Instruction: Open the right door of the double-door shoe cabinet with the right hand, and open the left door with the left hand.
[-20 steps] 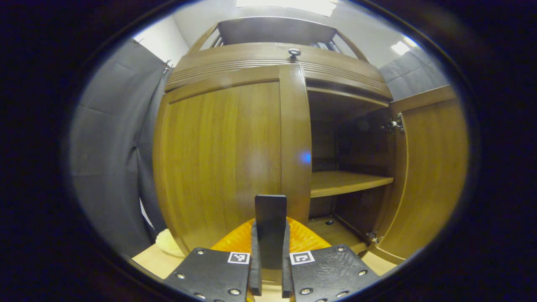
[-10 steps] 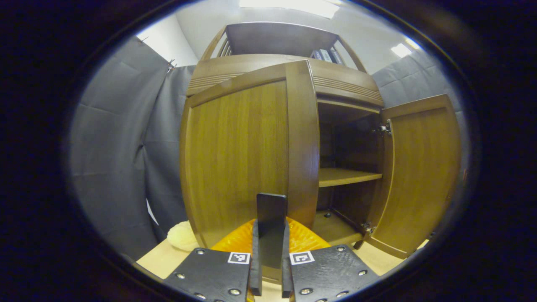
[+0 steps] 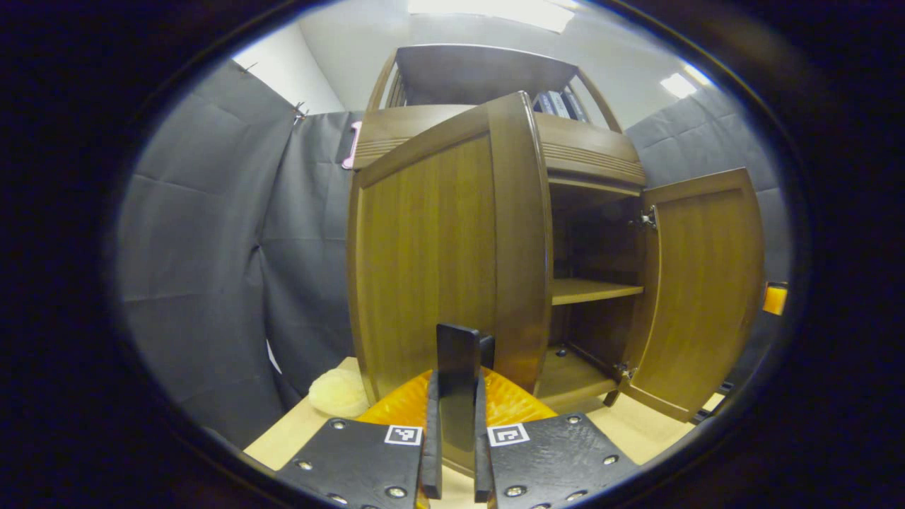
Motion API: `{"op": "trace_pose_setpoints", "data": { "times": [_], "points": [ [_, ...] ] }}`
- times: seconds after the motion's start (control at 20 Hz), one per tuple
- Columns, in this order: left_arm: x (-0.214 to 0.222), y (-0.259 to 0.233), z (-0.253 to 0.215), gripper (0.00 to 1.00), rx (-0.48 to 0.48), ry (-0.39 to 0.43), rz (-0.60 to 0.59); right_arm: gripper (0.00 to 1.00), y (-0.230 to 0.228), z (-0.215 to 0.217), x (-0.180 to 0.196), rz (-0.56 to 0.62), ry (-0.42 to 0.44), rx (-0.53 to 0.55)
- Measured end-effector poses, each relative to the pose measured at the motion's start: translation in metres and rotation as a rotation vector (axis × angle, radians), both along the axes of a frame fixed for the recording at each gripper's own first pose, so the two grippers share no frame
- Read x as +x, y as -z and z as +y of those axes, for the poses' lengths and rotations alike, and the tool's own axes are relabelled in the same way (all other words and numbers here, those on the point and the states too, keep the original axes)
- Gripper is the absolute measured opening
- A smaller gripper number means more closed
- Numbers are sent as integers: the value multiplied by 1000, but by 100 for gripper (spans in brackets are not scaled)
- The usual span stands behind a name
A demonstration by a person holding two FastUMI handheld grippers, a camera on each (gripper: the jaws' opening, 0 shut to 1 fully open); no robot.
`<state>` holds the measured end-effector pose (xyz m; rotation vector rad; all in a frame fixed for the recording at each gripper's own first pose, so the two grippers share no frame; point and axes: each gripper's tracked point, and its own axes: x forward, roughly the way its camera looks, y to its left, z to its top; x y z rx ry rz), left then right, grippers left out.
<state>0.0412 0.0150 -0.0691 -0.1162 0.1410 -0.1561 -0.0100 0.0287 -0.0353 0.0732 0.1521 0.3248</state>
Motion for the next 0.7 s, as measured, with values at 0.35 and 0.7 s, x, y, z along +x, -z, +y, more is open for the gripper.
{"op": "trace_pose_setpoints", "data": {
  "times": [0.35,0.7],
  "points": [
    [-22,2,40,17,7,-42,-7,97,0,43,1,-5,-79,-10],
    [-35,-1,97,21,15,-95,-21,98,-4,80,4,-14,-127,-6]
  ]
}}
